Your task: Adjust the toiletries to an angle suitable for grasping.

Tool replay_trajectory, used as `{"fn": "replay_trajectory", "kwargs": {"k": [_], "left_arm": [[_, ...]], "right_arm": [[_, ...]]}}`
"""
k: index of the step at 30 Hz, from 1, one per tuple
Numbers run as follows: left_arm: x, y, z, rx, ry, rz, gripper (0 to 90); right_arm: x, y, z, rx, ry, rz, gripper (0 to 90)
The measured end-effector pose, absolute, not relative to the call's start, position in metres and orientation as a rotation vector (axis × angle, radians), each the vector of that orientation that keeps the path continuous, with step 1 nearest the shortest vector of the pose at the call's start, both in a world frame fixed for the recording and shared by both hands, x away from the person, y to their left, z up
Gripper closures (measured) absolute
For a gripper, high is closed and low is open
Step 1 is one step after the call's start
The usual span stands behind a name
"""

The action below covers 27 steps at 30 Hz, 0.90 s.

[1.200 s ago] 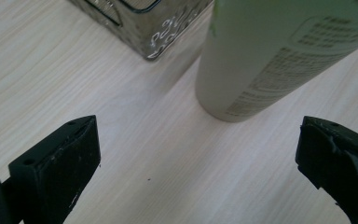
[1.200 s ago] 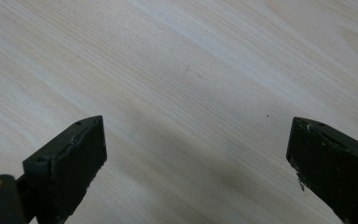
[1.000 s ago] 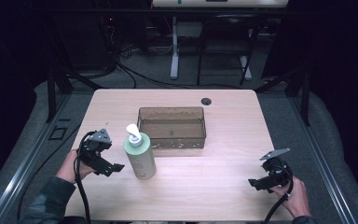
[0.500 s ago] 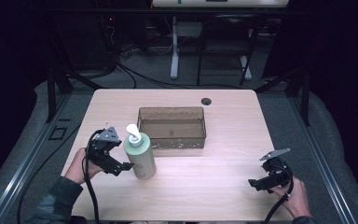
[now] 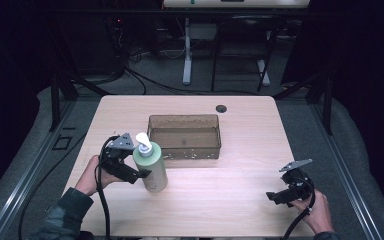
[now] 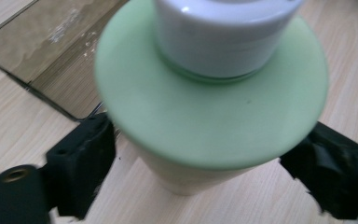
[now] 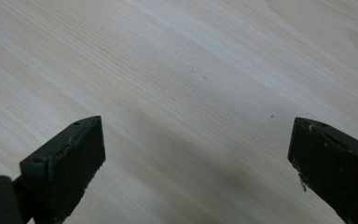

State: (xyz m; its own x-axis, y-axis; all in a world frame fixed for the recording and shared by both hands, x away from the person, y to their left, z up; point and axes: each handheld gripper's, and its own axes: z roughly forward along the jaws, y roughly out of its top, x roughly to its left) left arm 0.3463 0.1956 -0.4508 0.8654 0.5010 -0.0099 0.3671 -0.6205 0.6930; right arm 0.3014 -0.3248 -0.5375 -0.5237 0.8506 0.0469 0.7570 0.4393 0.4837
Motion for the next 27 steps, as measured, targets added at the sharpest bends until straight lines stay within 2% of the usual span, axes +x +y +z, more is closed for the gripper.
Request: {"fn": "replay_trajectory", "kwargs": {"k": [10,27], "left_arm": [[0.345,0.19,-0.455,2.288,0.625,0.283,13.2],[0.341,0.159,-0.457,2.223,0.791,0.363,13.3]], "right_arm": [[0.302,-0.326,-0.539,1.423,2.485,0.684,3.4],[0.302,-0.326,-0.538,1.423,2.492,0.689,3.4]]}}
